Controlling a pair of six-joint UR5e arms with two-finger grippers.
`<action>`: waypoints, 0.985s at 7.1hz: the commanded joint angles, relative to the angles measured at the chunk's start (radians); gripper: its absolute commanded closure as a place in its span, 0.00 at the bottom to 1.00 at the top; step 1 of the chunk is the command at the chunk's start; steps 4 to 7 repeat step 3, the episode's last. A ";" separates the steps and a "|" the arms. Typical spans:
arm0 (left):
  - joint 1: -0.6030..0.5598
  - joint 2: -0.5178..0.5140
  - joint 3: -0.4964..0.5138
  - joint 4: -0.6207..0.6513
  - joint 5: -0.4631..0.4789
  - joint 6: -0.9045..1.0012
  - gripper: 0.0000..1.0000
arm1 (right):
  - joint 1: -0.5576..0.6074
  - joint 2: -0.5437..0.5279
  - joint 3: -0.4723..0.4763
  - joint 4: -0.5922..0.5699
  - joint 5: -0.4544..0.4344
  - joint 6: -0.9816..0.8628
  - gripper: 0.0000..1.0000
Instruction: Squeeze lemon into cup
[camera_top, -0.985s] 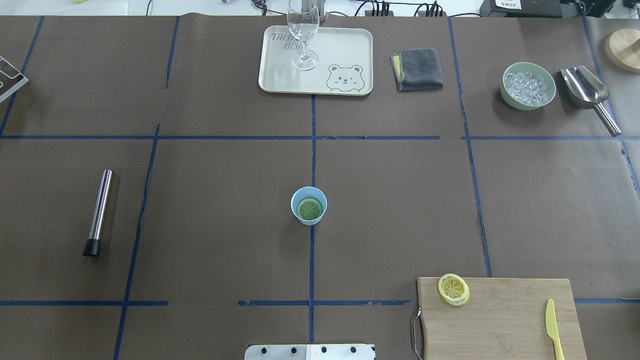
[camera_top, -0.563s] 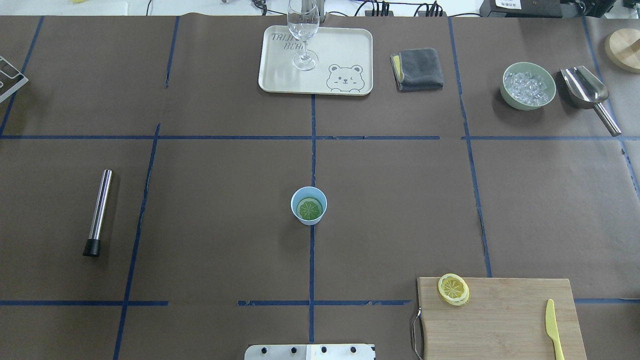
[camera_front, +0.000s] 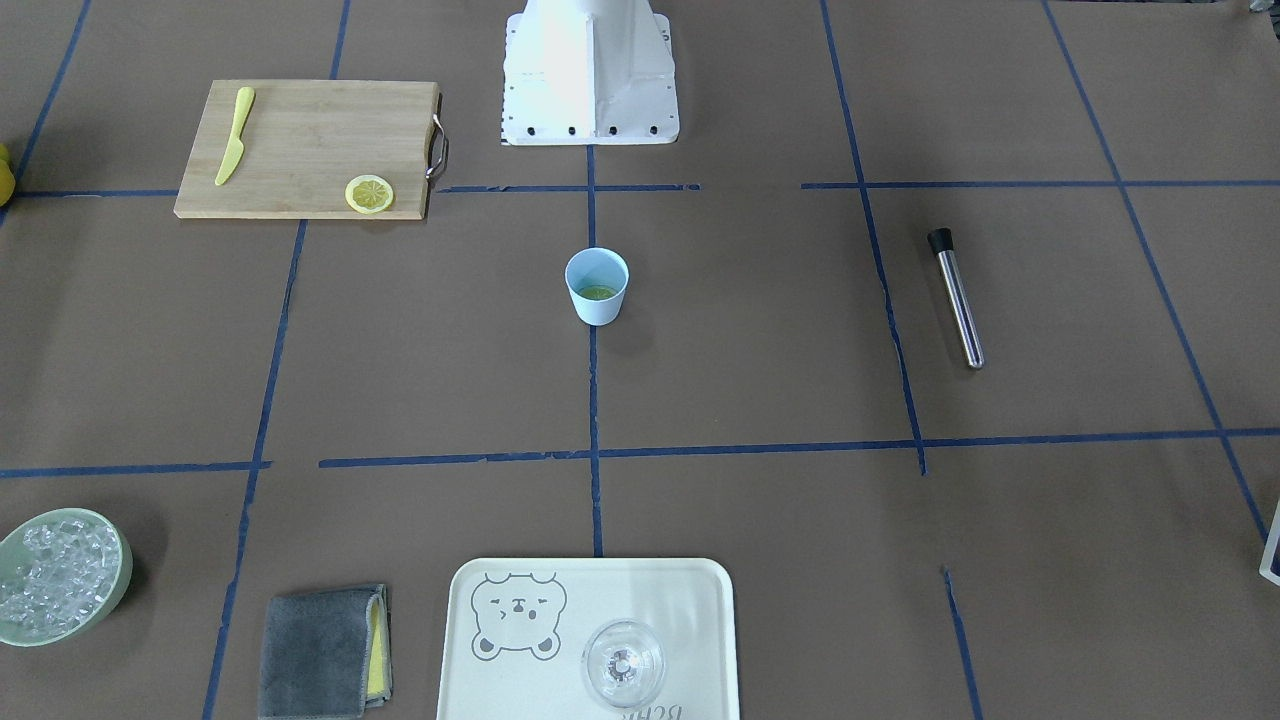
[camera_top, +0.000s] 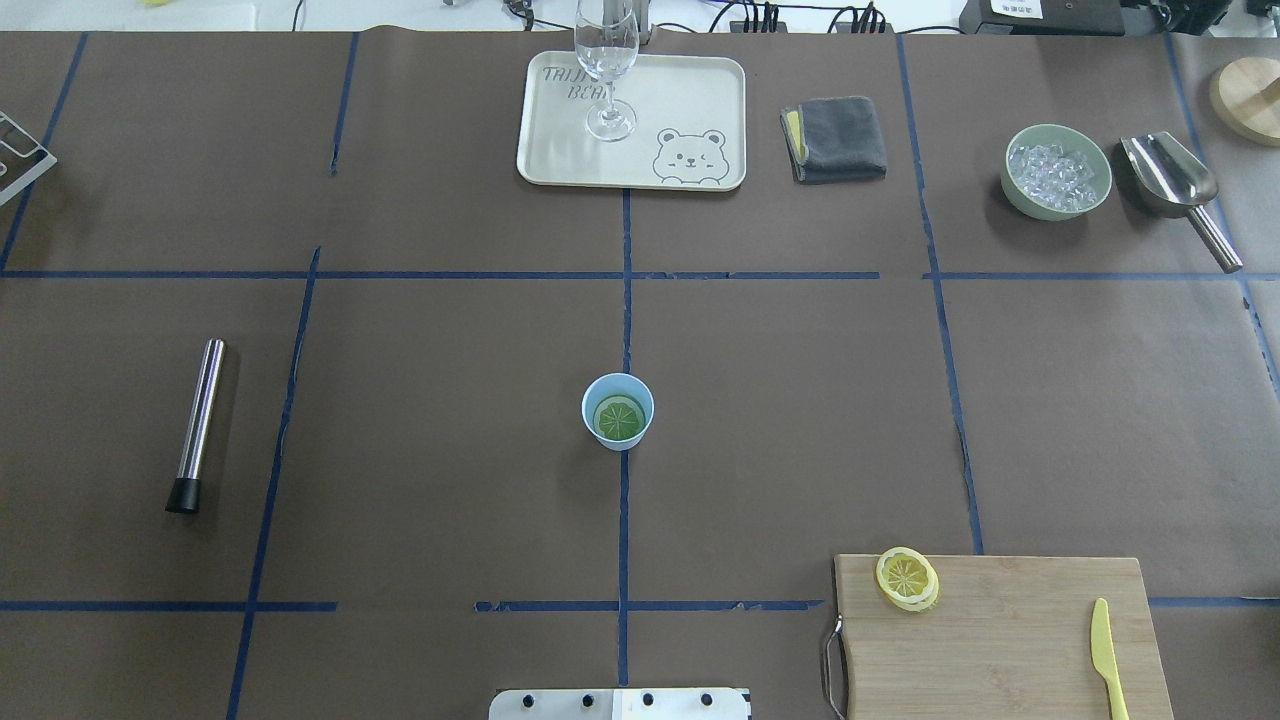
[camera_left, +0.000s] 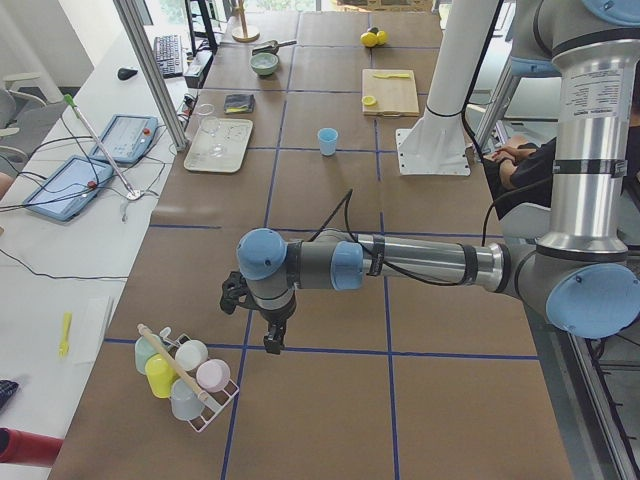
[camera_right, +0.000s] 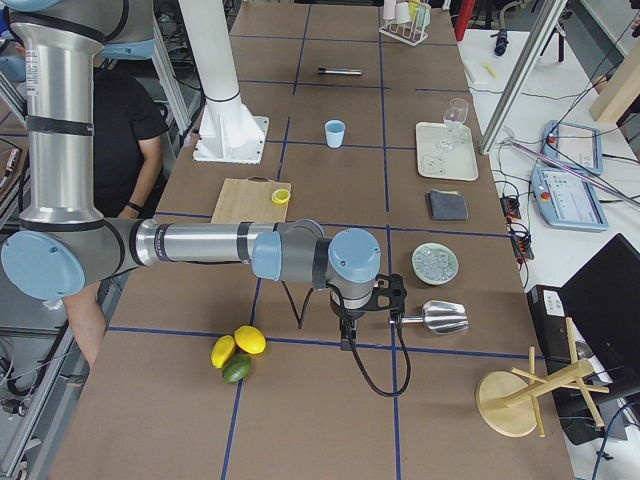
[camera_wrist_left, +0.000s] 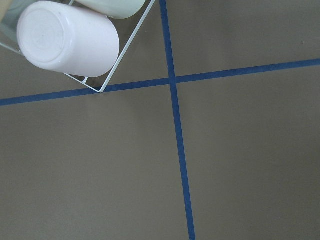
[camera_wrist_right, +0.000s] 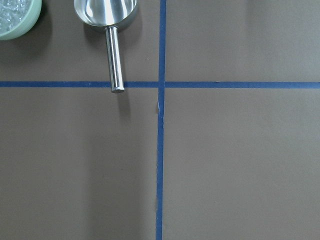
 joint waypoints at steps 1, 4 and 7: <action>0.000 -0.001 -0.001 0.000 0.001 0.000 0.00 | 0.000 0.000 0.000 0.000 0.000 0.000 0.00; 0.000 0.001 -0.001 0.000 0.001 0.000 0.00 | 0.000 0.006 0.002 0.000 0.000 0.000 0.00; 0.000 0.001 -0.001 0.000 0.001 0.000 0.00 | 0.000 0.006 0.002 0.000 0.000 0.000 0.00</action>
